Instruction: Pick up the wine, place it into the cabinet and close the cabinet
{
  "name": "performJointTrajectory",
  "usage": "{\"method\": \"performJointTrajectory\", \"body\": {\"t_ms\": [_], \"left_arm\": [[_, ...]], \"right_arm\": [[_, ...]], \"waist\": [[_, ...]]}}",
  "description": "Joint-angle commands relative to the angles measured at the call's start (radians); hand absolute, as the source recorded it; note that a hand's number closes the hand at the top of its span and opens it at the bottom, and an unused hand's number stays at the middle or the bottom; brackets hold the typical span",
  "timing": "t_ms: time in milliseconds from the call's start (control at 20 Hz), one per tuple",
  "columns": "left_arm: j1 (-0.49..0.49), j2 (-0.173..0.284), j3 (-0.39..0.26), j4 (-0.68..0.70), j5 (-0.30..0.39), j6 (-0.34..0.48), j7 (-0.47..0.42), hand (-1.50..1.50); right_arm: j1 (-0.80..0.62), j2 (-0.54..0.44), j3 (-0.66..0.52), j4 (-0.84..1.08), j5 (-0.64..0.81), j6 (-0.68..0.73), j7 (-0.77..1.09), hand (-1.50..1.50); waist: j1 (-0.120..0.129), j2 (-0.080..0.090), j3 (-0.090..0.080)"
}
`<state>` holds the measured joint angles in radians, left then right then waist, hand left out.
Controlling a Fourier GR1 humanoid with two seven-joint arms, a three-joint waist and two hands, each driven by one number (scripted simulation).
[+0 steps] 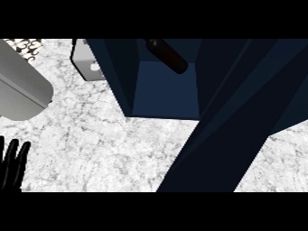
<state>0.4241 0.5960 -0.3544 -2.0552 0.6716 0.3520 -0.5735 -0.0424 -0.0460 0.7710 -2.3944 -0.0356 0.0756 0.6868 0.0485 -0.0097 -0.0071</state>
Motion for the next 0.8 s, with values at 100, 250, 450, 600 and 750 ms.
{"method": "performJointTrajectory", "body": {"t_ms": [100,250,450,600,750], "left_arm": [[0.043,0.059,0.121,-0.013,0.098,-0.107,0.001,-1.50],[0.083,0.094,0.147,-0.010,0.114,-0.187,-0.018,-1.50],[0.107,0.122,0.210,0.021,0.156,-0.263,-0.029,-1.50],[0.109,0.121,0.240,-0.005,0.191,-0.272,-0.014,-1.50],[0.101,0.148,0.299,0.024,0.221,-0.325,-0.015,-1.50]], "right_arm": [[-0.283,0.044,0.149,0.137,0.024,-0.266,-0.025,1.50],[-0.419,0.043,0.083,0.206,-0.034,-0.330,-0.010,1.50],[-0.602,0.043,0.025,0.319,-0.103,-0.425,0.017,1.50],[-0.770,0.045,-0.043,0.492,-0.198,-0.461,-0.009,1.50],[-0.934,0.045,-0.108,0.627,-0.277,-0.476,-0.048,1.50]], "waist": [[-0.001,0.005,0.001],[0.022,0.007,0.001],[0.039,0.008,-0.001],[0.042,0.014,0.002],[0.045,0.016,0.002]]}}
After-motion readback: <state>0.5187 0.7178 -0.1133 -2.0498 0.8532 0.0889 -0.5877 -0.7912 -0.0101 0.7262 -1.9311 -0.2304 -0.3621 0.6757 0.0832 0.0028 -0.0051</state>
